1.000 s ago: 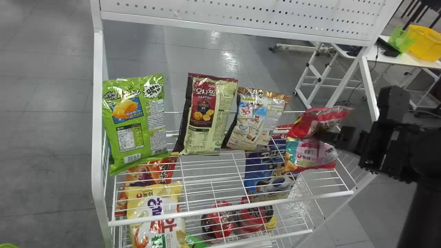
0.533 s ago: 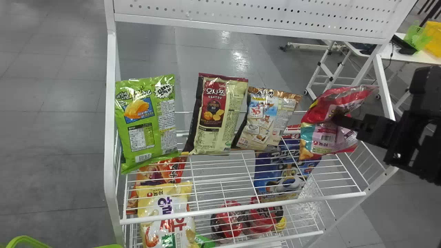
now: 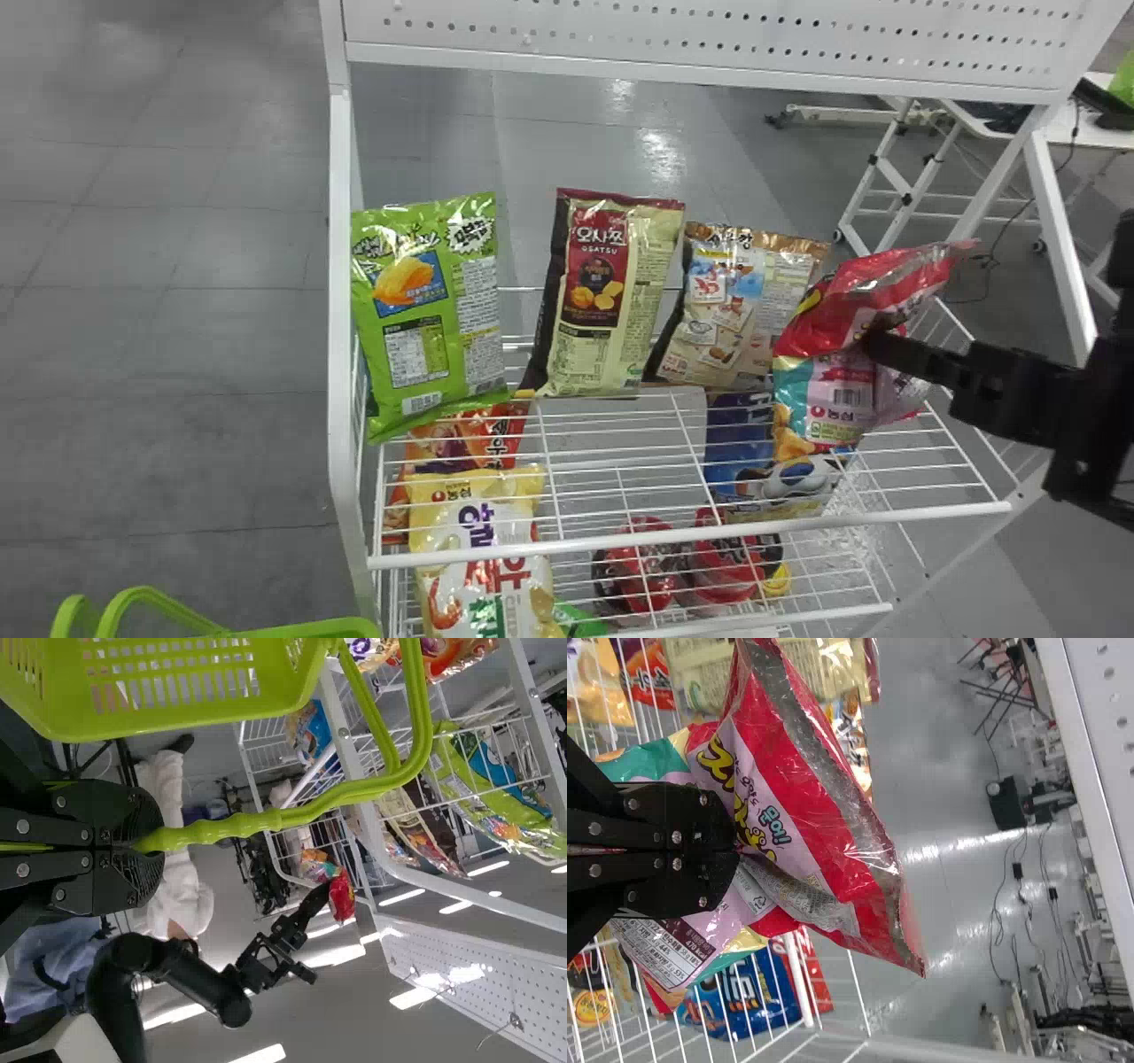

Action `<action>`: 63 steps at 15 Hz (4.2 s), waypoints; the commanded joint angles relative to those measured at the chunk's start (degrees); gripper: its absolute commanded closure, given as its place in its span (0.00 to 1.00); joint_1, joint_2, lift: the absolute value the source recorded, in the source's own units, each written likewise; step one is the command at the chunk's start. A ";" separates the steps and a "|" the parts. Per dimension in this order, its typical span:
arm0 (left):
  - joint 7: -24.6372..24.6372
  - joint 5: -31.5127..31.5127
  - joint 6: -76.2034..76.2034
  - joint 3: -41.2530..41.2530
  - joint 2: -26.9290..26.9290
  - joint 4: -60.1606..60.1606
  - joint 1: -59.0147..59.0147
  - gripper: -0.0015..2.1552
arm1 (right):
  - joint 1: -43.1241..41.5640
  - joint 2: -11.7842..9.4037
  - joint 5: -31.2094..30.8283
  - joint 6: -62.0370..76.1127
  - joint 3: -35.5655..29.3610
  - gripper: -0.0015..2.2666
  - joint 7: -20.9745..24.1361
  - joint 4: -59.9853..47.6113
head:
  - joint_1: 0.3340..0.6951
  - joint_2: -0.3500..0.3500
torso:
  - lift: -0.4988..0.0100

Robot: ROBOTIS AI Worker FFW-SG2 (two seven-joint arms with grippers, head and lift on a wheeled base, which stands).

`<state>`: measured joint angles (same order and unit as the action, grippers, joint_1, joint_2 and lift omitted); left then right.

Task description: Hold basket handle with left hand then pick Jagalchi snack with right hand and place into basket

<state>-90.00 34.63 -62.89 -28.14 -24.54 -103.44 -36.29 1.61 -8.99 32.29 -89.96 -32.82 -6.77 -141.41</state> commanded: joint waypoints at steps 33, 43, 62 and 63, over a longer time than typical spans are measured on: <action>-0.57 1.76 0.53 -1.31 -0.15 0.61 0.87 1.00 | 13.24 7.23 25.89 -0.12 32.29 0.99 -8.35 14.06 | 1.00 1.00 | 0.96; -0.57 2.29 0.35 -2.27 -0.51 0.70 0.51 1.00 | 5.77 7.32 16.14 -0.12 42.31 0.00 -17.31 32.43 | 1.00 1.00 | 0.96; -0.57 2.20 0.70 -2.27 -0.77 2.90 1.66 1.00 | 26.51 6.71 -1.00 16.52 30.53 0.03 -21.27 10.89 | 1.00 1.00 | 0.96; -0.57 2.11 0.70 -2.27 -0.77 3.07 1.83 1.00 | 28.53 6.71 -2.32 22.15 30.53 0.03 -21.36 10.63 | 1.00 1.00 | 0.96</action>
<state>-90.00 36.80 -62.21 -30.41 -25.31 -100.63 -34.68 27.48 -2.32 31.61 -75.07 -2.12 -28.09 -130.30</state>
